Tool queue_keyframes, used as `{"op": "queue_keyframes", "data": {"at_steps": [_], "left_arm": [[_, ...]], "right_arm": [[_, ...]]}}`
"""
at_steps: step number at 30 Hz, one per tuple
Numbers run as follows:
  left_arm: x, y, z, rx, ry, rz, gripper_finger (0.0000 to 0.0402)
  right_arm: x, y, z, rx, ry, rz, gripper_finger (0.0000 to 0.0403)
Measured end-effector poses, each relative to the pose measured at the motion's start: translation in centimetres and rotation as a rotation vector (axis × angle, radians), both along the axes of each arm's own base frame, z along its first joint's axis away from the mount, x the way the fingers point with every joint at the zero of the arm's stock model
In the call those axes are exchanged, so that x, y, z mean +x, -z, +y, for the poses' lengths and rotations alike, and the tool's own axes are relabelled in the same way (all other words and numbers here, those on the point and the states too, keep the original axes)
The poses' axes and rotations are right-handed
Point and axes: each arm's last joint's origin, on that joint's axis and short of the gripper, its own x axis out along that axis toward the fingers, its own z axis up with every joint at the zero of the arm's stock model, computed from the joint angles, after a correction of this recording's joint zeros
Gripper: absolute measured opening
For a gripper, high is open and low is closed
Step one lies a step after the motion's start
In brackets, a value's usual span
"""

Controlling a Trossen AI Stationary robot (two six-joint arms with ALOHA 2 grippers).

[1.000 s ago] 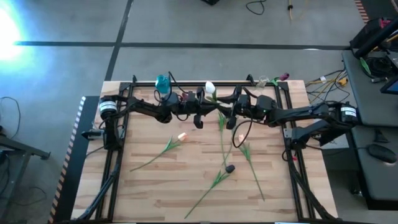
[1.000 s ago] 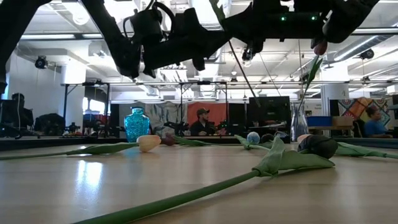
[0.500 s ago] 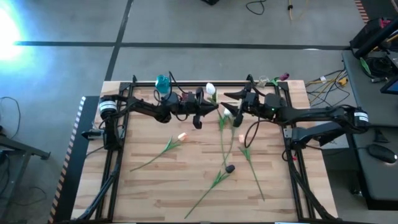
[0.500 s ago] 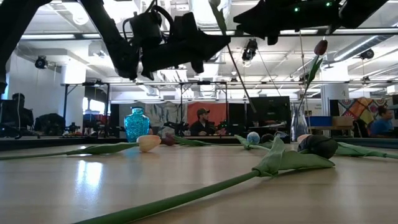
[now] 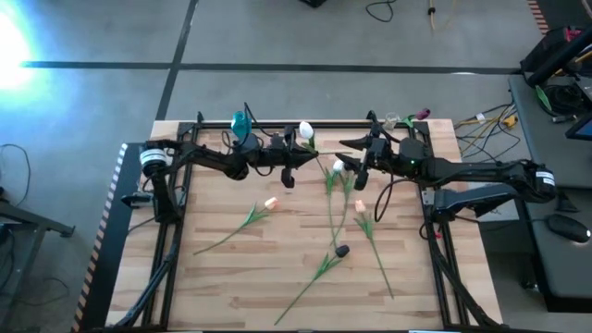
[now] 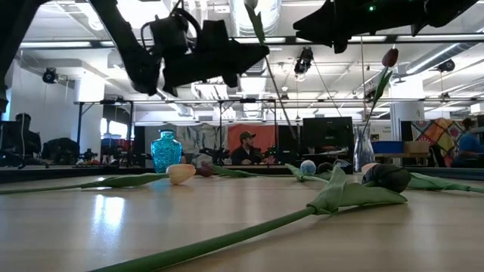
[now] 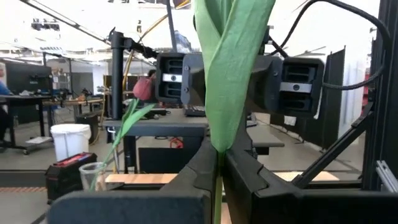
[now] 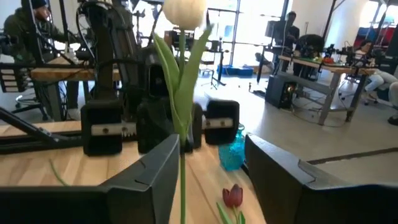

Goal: Sort flowers into vase by color
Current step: Put the right white flower into the blue vase

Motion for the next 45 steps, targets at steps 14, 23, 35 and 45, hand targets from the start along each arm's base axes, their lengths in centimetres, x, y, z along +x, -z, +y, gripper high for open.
{"op": "queue_keyframes", "data": {"at_steps": [14,23,35,45], "left_arm": [[-7.3,-2.6,-0.9,0.111,-0.261,0.2,0.0],[-11.0,-5.2,-0.1,0.149,-0.523,0.286,0.0],[-15.1,-8.4,5.1,0.189,-0.91,0.299,0.0],[-16.4,-7.1,7.2,0.156,-1.077,0.351,0.0]], "right_arm": [[-0.8,1.0,0.3,-0.011,-0.007,0.155,0.0017],[-0.9,0.8,0.5,-0.023,-0.018,0.158,0.0009],[-0.9,1.1,0.5,-0.019,-0.017,0.165,0.0009],[-1.0,1.2,0.5,-0.021,-0.011,0.169,0.0009]]}}
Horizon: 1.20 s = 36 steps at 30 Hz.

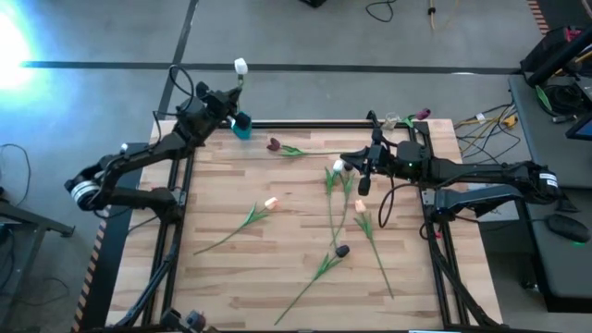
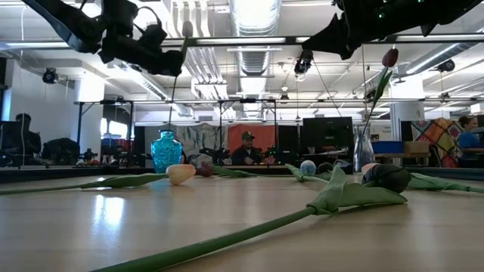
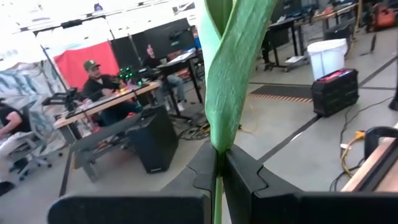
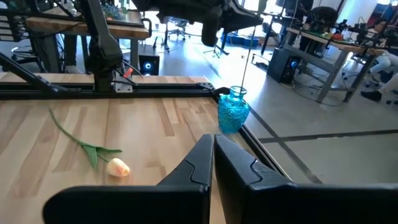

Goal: Sort flowers into vase by color
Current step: Put the right white flower into the blue vase

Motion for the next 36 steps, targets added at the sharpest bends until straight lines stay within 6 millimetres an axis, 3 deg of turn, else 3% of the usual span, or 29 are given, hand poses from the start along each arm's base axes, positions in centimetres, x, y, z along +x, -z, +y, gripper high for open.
{"op": "queue_keyframes", "data": {"at_steps": [21,36], "left_arm": [[-0.4,5.5,0.3,-0.127,-0.036,-0.009,0.0002],[-0.9,4.7,-0.5,-0.152,-0.028,-0.012,0.0085]], "right_arm": [[0.0,0.1,0.0,0.005,0.001,0.003,0.0009],[0.0,0.1,0.0,0.019,0.003,-0.001,0.0009]]}}
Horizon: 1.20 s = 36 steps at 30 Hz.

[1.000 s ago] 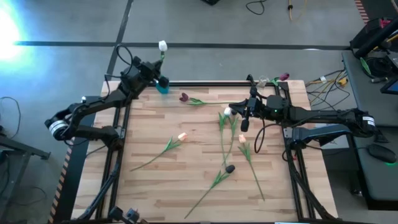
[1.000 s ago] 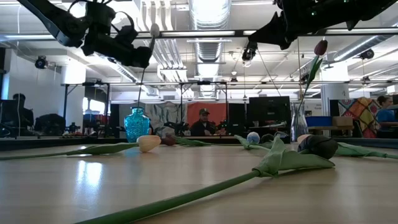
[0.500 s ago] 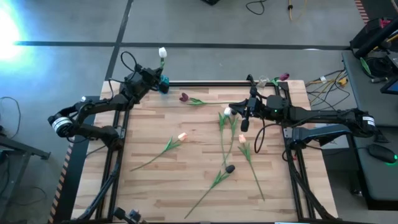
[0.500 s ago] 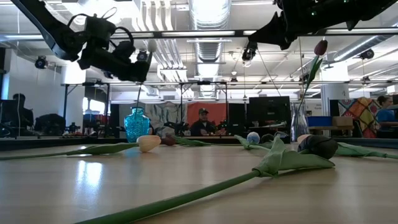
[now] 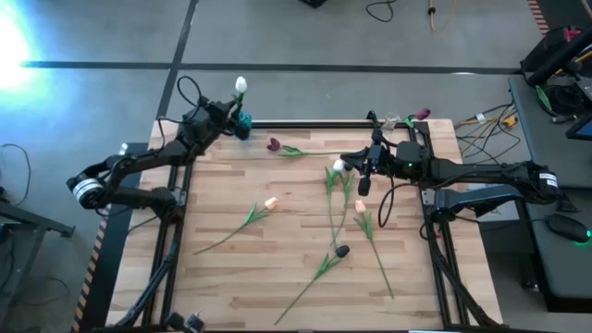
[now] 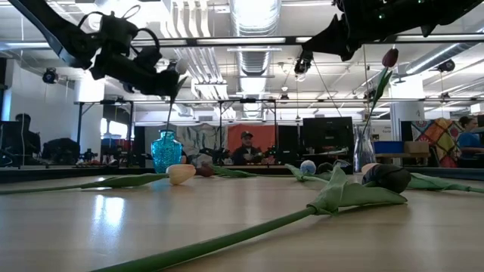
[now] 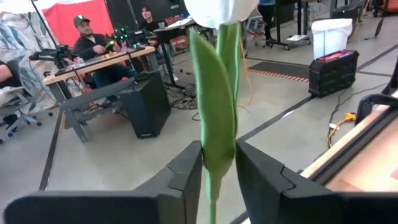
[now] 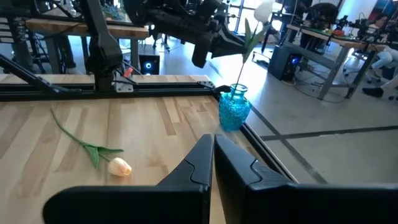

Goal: Sort flowers into vase by color
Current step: Put the right white flower into the blue vase, then put the left orange flower into the blue vase

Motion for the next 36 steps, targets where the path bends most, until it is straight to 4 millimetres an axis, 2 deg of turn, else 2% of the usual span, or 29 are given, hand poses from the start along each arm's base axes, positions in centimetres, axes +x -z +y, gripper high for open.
{"op": "queue_keyframes", "data": {"at_steps": [8,17,29,36], "left_arm": [[-0.7,-1.1,-1.7,-0.022,0.029,0.021,0.0117],[-1.7,-2.0,-3.6,-0.06,0.061,0.042,0.0123],[-1.6,-0.9,-6.3,-0.195,0.073,0.153,0.0123],[-0.2,0.4,-9.5,-0.289,0.222,0.253,0.0123]], "right_arm": [[0.0,0.2,0.0,0.01,0.001,0.018,0.0009],[0.3,0.7,-0.1,0.02,0.002,0.039,0.0009],[1.3,2.2,-0.3,0.025,0.0,0.107,0.0009],[1.6,2.7,-0.4,0.03,0.0,0.132,0.0009]]}}
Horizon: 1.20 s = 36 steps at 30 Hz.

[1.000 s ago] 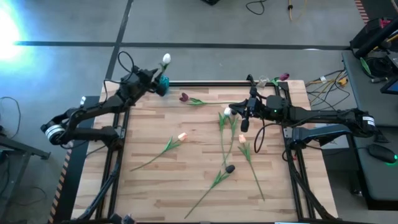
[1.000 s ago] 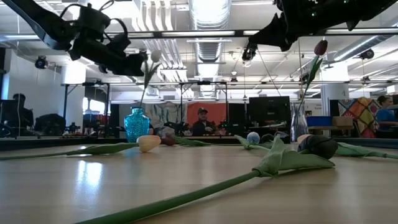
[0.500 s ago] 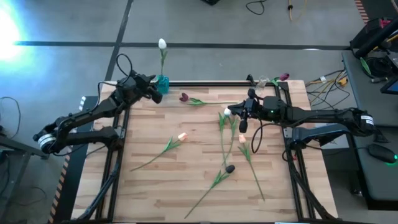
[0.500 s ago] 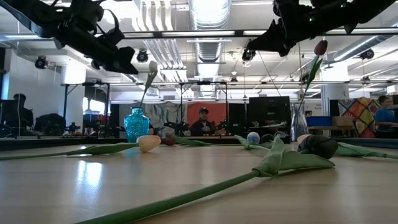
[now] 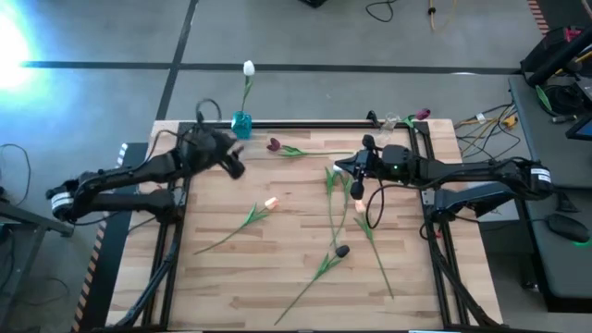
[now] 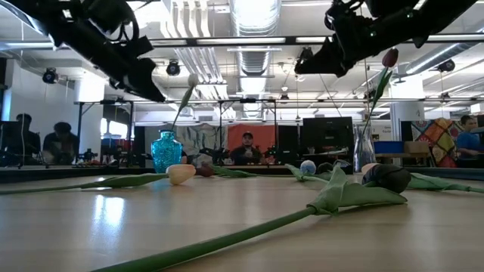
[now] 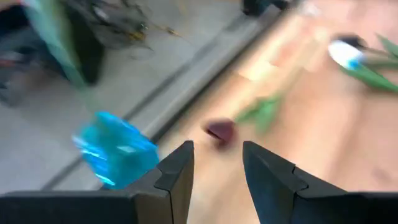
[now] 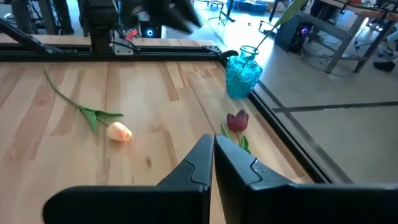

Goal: Sort flowers into vase by color
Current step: Put the left orange flower into the blue vase

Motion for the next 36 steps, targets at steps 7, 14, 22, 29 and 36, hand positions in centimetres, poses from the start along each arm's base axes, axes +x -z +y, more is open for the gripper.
{"op": "queue_keyframes", "data": {"at_steps": [7,14,22,29,36], "left_arm": [[1.5,2.7,-4.2,-0.214,0.121,0.126,0.0118],[3.6,5.5,-7.4,-0.444,0.241,0.201,0.0104],[5.4,8.2,-9.3,-0.579,0.24,0.229,0.0126],[6.5,9.8,-9.3,-0.579,0.201,0.242,0.015],[7.5,11.4,-9.3,-0.578,0.144,0.292,0.0132]], "right_arm": [[-0.8,-0.3,0.2,-0.004,-0.003,0.023,0.0009],[-3.2,-1.5,1.1,0.015,-0.014,0.042,0.0009],[-4.5,-1.7,1.7,0.019,-0.031,0.012,0.0009],[-4.0,-0.9,1.7,0.026,-0.03,0.045,0.0009],[-3.5,-0.5,1.6,0.029,-0.03,0.061,0.0009]]}}
